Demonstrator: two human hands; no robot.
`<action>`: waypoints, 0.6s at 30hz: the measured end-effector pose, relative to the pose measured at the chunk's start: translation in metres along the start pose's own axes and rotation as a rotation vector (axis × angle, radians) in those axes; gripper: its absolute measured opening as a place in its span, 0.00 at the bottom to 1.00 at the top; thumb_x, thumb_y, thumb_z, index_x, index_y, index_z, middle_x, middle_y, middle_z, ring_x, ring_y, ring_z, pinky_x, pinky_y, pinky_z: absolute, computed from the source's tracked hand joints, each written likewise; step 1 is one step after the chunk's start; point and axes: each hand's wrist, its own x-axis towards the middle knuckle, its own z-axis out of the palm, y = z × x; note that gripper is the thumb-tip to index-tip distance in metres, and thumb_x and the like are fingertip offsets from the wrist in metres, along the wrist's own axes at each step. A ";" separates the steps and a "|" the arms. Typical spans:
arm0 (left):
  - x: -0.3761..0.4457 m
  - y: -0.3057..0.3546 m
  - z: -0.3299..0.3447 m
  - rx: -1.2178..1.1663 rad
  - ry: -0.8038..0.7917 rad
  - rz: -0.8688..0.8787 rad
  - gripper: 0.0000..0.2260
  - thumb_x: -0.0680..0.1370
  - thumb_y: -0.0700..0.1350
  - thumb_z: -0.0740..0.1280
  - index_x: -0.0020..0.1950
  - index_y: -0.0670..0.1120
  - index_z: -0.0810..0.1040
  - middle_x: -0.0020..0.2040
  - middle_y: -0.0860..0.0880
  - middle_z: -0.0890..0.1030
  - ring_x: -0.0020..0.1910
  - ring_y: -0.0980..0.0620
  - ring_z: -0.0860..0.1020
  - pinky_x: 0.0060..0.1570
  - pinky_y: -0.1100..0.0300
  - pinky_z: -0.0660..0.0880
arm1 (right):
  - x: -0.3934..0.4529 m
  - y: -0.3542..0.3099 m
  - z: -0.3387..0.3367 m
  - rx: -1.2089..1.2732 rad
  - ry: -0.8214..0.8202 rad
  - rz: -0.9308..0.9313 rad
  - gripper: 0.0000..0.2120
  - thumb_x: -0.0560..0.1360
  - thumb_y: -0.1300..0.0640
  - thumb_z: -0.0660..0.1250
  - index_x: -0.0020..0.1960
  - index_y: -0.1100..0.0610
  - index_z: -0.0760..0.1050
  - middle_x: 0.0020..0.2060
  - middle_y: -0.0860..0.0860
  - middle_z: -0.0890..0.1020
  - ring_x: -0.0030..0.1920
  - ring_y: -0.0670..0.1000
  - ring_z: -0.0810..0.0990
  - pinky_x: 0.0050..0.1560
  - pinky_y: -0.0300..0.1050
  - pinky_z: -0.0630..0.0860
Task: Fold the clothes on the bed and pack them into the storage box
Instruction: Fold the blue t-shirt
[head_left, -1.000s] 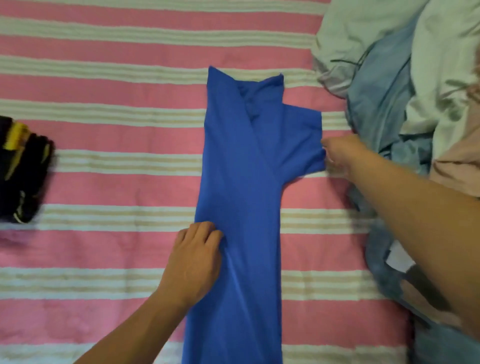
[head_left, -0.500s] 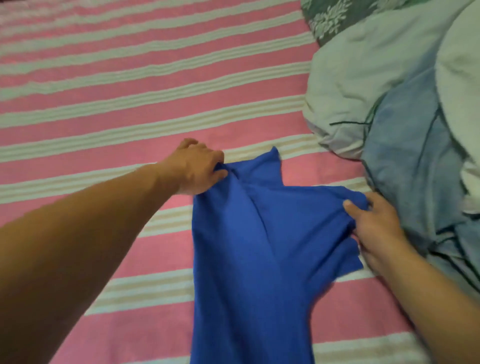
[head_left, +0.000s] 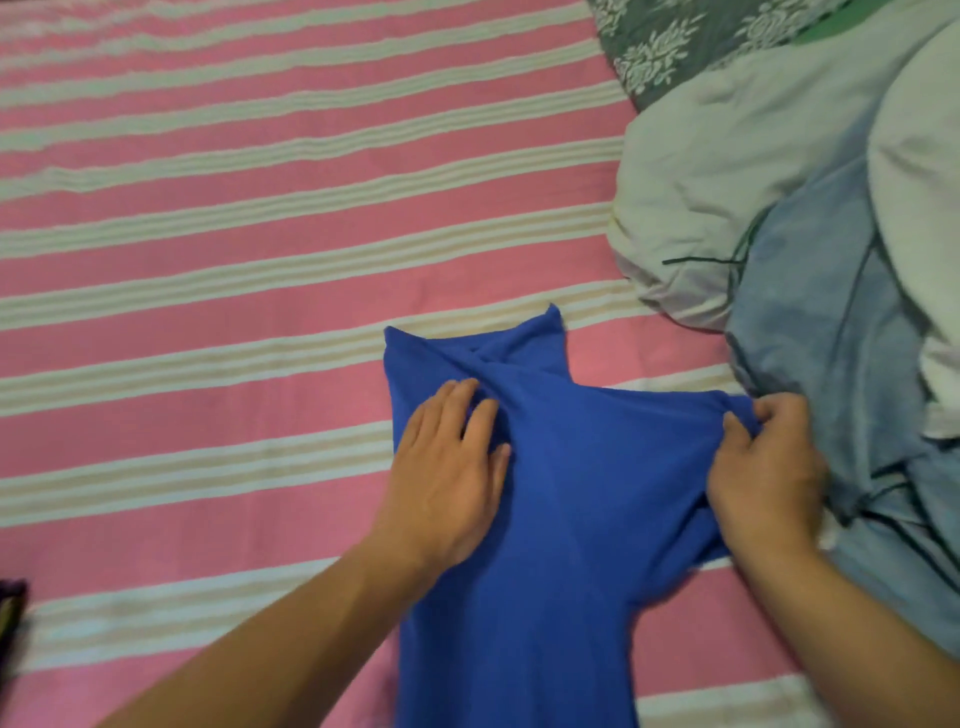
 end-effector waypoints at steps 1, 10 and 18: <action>-0.005 0.001 0.006 0.005 -0.088 -0.063 0.24 0.83 0.55 0.54 0.75 0.45 0.70 0.77 0.41 0.66 0.77 0.39 0.63 0.75 0.45 0.60 | -0.002 0.001 -0.002 -0.038 -0.003 -0.011 0.04 0.80 0.55 0.63 0.52 0.52 0.68 0.49 0.65 0.80 0.49 0.66 0.79 0.46 0.55 0.71; 0.040 -0.014 0.008 0.140 -0.502 -0.156 0.30 0.78 0.71 0.39 0.78 0.67 0.33 0.81 0.51 0.31 0.79 0.39 0.32 0.78 0.41 0.35 | -0.020 0.019 -0.024 0.214 -0.341 0.226 0.19 0.68 0.41 0.76 0.50 0.54 0.83 0.42 0.48 0.87 0.45 0.53 0.86 0.53 0.59 0.82; 0.037 0.011 -0.039 -0.355 -0.307 -0.352 0.23 0.83 0.55 0.60 0.78 0.59 0.65 0.81 0.48 0.60 0.78 0.48 0.60 0.74 0.52 0.61 | -0.029 -0.040 -0.038 -0.283 -0.374 -0.176 0.09 0.79 0.55 0.66 0.45 0.60 0.74 0.48 0.63 0.81 0.51 0.64 0.79 0.43 0.50 0.66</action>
